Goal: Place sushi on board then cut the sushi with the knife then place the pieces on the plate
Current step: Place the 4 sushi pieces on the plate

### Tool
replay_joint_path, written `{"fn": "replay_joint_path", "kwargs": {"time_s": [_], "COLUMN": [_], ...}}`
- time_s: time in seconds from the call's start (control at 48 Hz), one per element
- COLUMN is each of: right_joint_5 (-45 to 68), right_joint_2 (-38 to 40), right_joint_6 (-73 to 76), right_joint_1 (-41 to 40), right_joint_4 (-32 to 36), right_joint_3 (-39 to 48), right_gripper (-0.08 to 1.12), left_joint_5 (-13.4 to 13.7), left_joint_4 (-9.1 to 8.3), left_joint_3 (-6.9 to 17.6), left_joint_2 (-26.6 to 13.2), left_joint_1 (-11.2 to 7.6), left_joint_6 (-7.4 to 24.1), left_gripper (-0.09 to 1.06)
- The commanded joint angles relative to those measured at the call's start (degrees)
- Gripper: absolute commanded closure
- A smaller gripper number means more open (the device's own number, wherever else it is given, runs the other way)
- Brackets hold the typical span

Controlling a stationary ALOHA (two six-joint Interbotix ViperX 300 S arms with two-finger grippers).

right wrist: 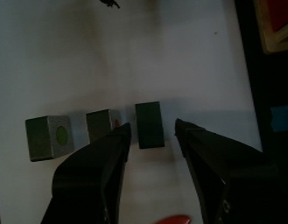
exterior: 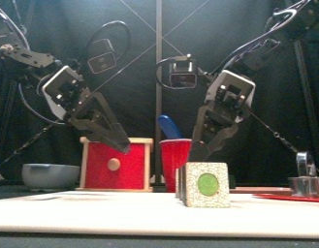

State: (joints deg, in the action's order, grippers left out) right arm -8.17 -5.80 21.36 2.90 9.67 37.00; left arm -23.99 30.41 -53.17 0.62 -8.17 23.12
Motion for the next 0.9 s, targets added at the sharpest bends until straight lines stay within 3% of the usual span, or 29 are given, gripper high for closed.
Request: {"fn": "replay_joint_path", "kwargs": {"time_s": [0.021, 0.312, 0.896], "right_joint_5": [0.4, 0.1, -8.8], "right_joint_2": [0.6, 1.0, 22.8], "right_joint_6": [-0.1, 0.0, -0.1], "right_joint_1": [-0.2, -0.4, -12.6], "right_joint_4": [0.1, 0.1, 0.2], "right_joint_3": [-1.3, -1.1, 13.4], "right_gripper": [0.24, 0.48, 0.47], "left_joint_5": [-0.3, -0.3, -0.3], "left_joint_4": [0.00, 0.00, 0.18], "left_joint_3": [0.4, 0.4, 0.6], "left_joint_2": [0.3, 0.4, 0.3], "left_joint_1": [0.18, 0.26, 0.26], "left_joint_6": [0.0, 0.0, 0.0], "left_gripper": [0.07, 0.07, 0.07]}}
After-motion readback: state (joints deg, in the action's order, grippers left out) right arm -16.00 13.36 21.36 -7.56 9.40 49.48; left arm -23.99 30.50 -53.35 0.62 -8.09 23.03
